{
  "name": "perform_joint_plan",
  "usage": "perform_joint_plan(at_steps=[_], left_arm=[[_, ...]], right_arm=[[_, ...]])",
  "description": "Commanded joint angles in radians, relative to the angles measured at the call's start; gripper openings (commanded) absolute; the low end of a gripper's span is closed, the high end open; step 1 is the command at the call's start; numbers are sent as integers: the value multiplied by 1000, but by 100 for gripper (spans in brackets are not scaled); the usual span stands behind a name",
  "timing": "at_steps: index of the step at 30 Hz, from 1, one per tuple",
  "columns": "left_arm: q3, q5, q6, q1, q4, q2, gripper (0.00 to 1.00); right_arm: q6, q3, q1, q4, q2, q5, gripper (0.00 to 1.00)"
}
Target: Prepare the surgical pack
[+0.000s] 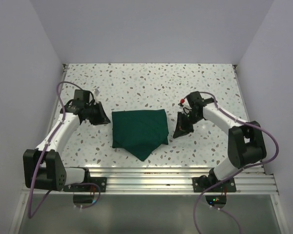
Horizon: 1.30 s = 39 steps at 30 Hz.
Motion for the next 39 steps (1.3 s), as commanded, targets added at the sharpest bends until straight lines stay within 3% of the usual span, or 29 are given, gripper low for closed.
perform_joint_plan(at_steps=[1,5,9,15,23,28,31,35,39], left_arm=[[-21,-95,-31,2,-56,-52,18],[-18,-46,-6,1,-47,-93,42],[-7,2,55,-2,-50,-122,49],[-43,11,88,-10,-50,-220,54],[-44,34,78,-22,-58,-293,59],[-29,2,63,-79,-38,-281,60],[15,-73,54,-178,-38,-230,61],[98,-223,29,-368,-45,-138,61],[205,-397,14,-536,-106,13,65]], right_arm=[[69,-155,5,65,-85,-58,5],[276,-327,56,319,-74,-166,1],[382,-411,91,476,-34,-151,0],[531,-379,87,691,106,-189,2],[470,-27,-7,613,351,-157,6],[330,309,-50,359,539,-149,10],[289,406,-71,291,581,-137,23],[223,334,-108,250,474,-82,58],[152,233,-127,204,348,-48,73]])
